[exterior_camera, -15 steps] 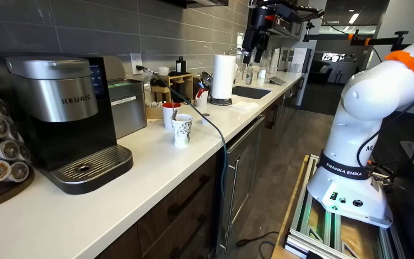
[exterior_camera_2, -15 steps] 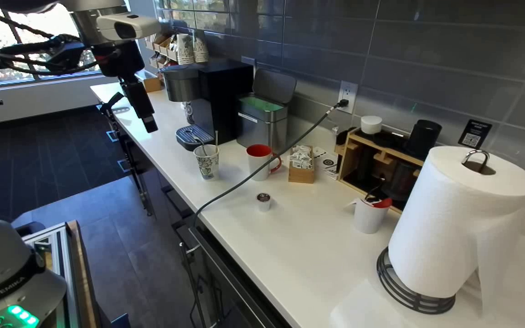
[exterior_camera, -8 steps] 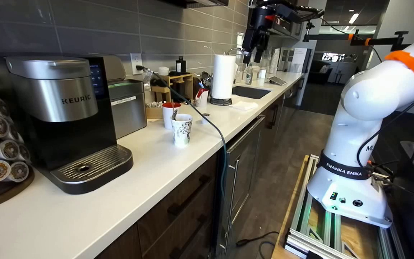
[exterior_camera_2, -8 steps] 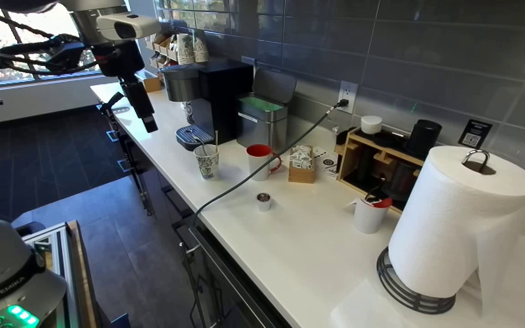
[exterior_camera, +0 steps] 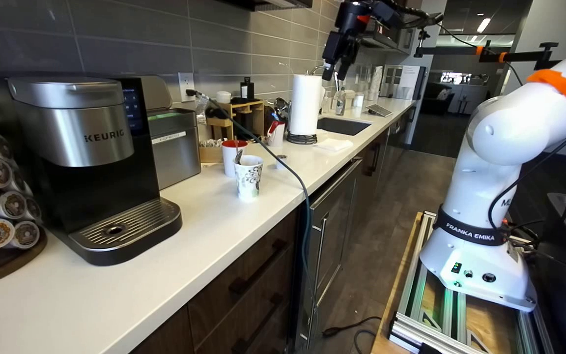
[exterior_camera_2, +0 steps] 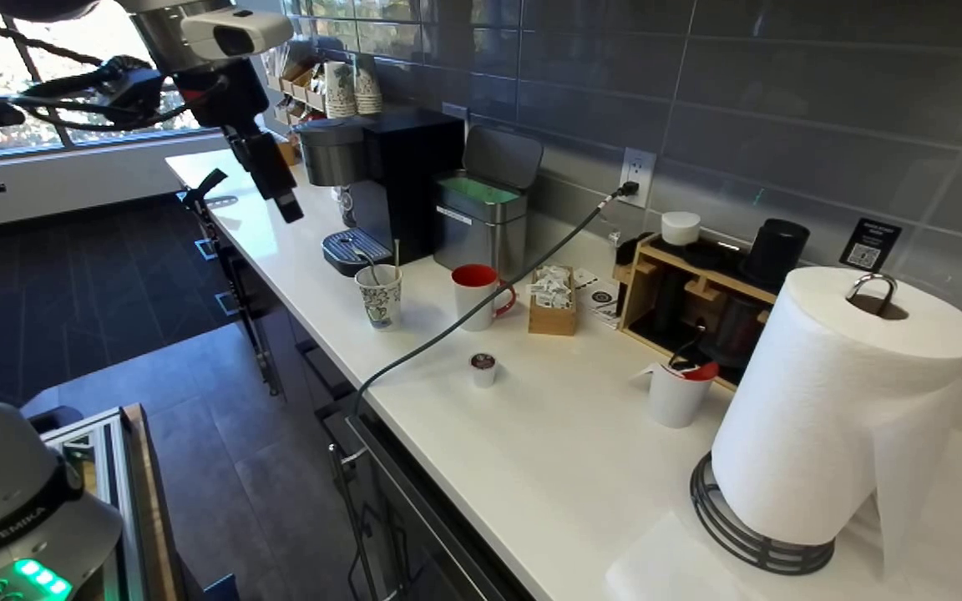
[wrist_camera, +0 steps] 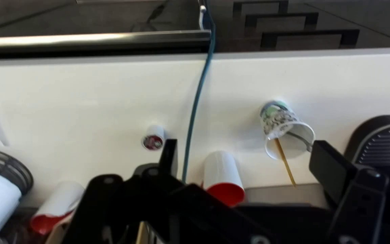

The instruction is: Open the coffeemaker chamber.

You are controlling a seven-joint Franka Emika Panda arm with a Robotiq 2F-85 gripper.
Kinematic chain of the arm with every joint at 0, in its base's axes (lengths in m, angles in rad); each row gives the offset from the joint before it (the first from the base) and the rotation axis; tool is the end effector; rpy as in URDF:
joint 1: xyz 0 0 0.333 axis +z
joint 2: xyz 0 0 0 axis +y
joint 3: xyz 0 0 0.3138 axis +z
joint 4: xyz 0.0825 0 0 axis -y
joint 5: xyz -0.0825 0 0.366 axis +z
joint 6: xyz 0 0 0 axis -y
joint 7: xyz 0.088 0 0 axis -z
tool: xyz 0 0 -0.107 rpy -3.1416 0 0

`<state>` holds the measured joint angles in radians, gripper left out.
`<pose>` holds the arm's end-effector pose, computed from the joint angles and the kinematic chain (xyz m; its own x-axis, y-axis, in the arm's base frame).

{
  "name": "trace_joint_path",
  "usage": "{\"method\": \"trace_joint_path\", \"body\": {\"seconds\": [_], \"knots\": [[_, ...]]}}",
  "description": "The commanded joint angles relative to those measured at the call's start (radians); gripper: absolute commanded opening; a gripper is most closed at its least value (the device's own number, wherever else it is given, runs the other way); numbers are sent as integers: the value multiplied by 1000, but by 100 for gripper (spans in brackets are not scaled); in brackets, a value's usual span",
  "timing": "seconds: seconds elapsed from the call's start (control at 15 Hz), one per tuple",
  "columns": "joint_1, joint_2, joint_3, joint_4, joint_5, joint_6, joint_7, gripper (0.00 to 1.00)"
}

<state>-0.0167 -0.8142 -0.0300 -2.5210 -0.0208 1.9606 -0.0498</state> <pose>0.3139 -0.0180 0.5589 0.9679 0.0161 0.2506 0.0137 -0.9998 0.0113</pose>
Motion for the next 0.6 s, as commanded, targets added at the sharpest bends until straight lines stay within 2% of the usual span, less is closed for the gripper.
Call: {"method": "trace_joint_path", "body": {"seconds": [0.0, 0.2, 0.53], "knots": [[93, 8, 49, 10, 79, 171, 4, 100], [188, 44, 92, 27, 124, 323, -38, 100], [334, 114, 149, 29, 128, 555, -129, 100]]}}
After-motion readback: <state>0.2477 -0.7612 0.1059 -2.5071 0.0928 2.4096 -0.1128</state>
